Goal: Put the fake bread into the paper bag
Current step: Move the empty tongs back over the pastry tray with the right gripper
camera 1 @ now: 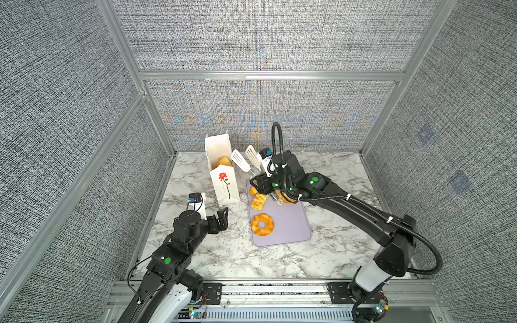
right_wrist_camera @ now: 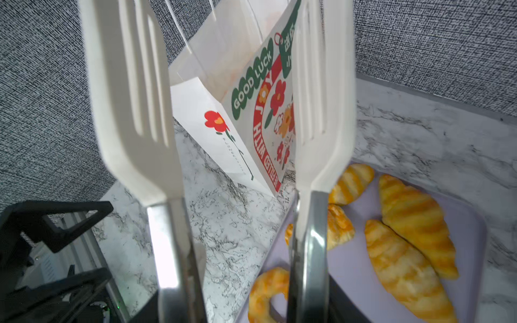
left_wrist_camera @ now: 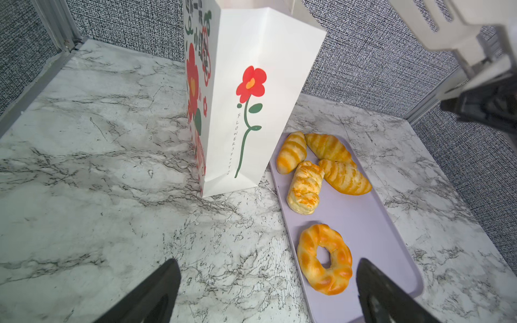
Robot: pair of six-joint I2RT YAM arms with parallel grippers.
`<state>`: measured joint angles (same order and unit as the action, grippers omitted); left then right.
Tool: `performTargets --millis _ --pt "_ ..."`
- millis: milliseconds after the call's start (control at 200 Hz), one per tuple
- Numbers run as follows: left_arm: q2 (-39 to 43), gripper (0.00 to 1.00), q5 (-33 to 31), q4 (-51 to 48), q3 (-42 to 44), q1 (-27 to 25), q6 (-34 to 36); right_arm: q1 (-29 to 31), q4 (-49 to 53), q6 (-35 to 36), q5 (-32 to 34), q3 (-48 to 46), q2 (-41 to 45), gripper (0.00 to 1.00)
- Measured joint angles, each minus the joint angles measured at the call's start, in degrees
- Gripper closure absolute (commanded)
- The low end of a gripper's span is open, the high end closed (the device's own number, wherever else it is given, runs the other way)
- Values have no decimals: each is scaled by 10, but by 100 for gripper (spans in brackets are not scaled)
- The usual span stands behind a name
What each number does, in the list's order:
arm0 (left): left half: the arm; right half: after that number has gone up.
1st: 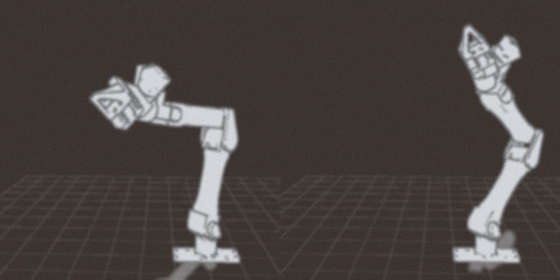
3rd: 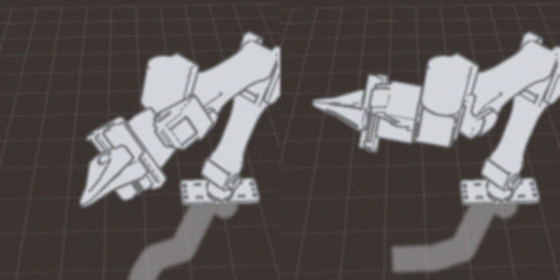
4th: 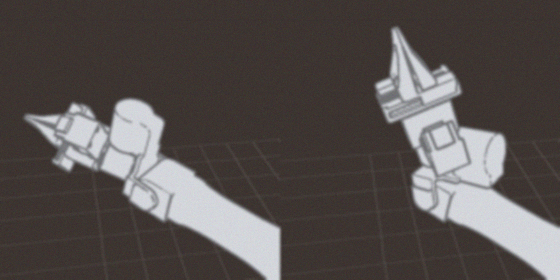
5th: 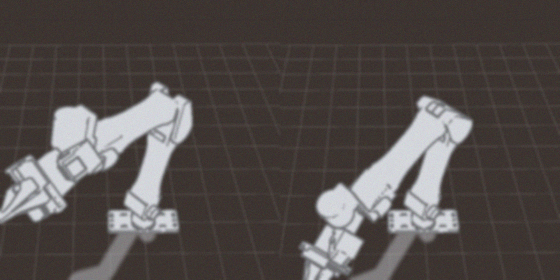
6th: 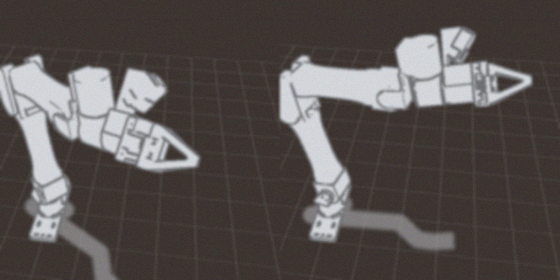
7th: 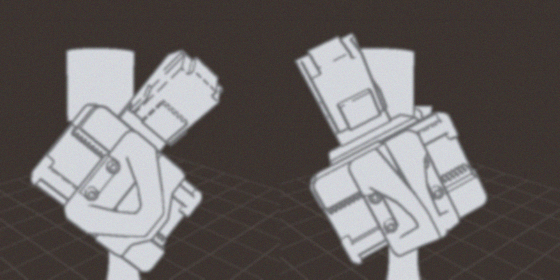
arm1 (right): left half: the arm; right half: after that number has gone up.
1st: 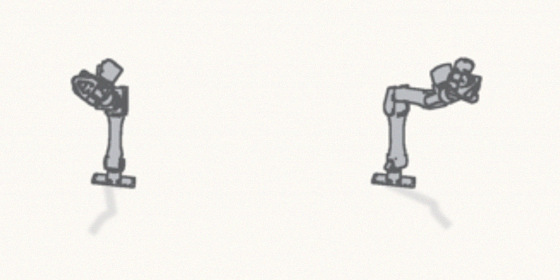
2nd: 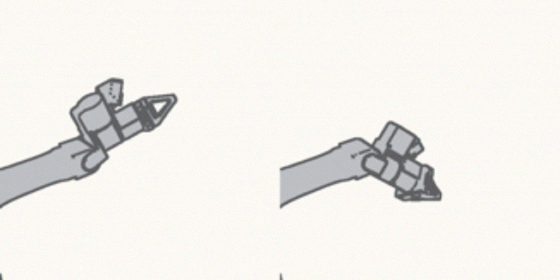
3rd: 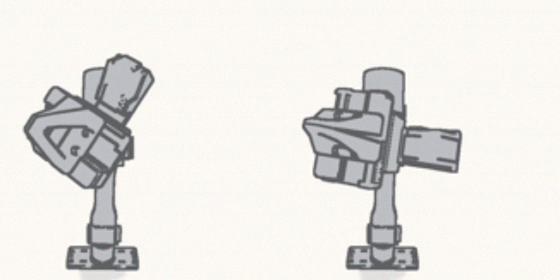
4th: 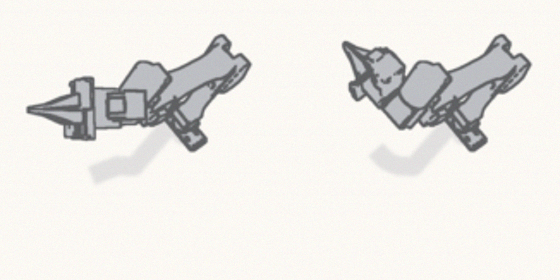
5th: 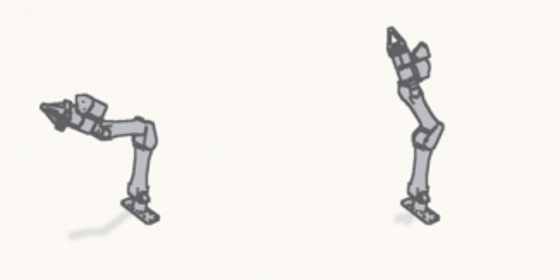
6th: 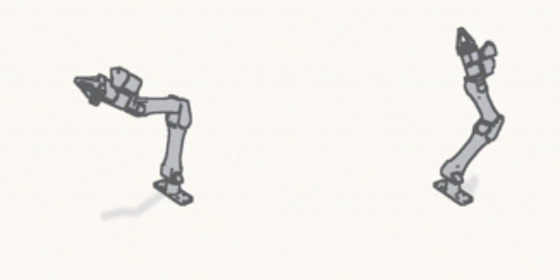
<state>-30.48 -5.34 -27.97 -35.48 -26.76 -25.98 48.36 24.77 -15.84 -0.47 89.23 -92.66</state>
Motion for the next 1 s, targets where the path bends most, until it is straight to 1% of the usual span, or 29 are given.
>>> performTargets --millis 175,360,495,765,1001 --pt "2 1 28 6 21 0 -12 0 28 25 15 -110 66 43" --pt "-2 1 54 25 46 0 -30 0 66 20 32 -211 120 45" --pt "-5 1 68 33 63 0 -43 0 86 10 35 -264 134 46" --pt "-4 1 84 56 90 -5 -72 10 137 14 29 -289 96 47" --pt "-9 1 92 61 110 -12 -85 22 173 31 29 -264 46 47"
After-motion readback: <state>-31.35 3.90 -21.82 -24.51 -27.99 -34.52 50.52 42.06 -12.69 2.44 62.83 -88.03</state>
